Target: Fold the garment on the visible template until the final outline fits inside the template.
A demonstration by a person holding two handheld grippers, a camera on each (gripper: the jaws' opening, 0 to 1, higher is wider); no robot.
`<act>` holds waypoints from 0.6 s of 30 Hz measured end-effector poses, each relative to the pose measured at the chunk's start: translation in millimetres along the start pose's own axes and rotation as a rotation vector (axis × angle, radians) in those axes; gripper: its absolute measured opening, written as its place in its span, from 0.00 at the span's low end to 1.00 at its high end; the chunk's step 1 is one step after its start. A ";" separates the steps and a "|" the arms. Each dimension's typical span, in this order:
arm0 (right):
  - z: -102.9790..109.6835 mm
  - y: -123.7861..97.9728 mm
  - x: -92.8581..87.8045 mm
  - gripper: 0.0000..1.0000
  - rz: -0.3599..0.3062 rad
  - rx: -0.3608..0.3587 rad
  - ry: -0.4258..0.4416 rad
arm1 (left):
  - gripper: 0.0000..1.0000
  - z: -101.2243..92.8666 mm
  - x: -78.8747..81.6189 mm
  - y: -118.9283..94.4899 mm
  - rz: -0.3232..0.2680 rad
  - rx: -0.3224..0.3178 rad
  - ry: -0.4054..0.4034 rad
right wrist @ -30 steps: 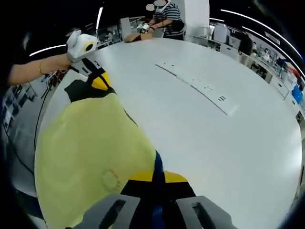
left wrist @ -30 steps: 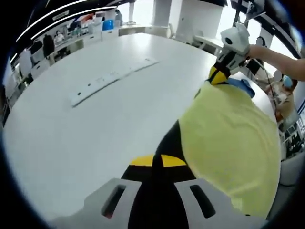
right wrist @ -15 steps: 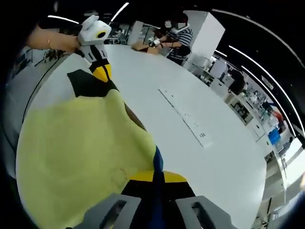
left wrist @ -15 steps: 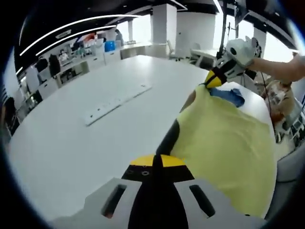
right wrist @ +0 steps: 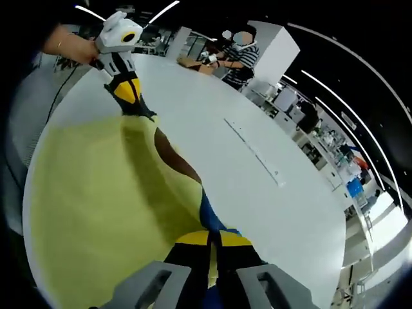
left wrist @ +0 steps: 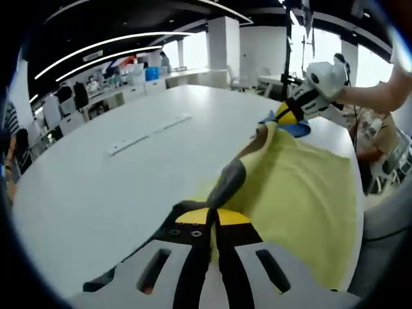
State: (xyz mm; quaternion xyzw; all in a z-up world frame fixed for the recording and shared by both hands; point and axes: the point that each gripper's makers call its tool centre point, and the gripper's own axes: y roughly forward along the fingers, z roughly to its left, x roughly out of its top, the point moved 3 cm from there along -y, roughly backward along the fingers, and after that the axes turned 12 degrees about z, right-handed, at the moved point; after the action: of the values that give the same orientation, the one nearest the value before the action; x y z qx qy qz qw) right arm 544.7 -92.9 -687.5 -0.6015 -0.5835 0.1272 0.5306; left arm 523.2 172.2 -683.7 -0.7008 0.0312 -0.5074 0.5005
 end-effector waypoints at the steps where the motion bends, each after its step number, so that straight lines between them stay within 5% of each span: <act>1: 3.2 0.7 -1.9 0.00 0.004 0.012 0.009 | 0.00 -1.5 -3.1 0.9 0.007 0.000 0.000; 18: 28.0 16.7 -25.8 0.00 0.064 0.095 0.104 | 0.00 -12.2 -28.4 19.4 0.140 -0.001 0.059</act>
State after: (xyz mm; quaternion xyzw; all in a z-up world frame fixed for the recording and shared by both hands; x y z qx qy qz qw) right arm 525.2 -96.6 -724.0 -0.5998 -0.5290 0.1402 0.5838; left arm 509.5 170.0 -717.4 -0.6818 0.0952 -0.4914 0.5334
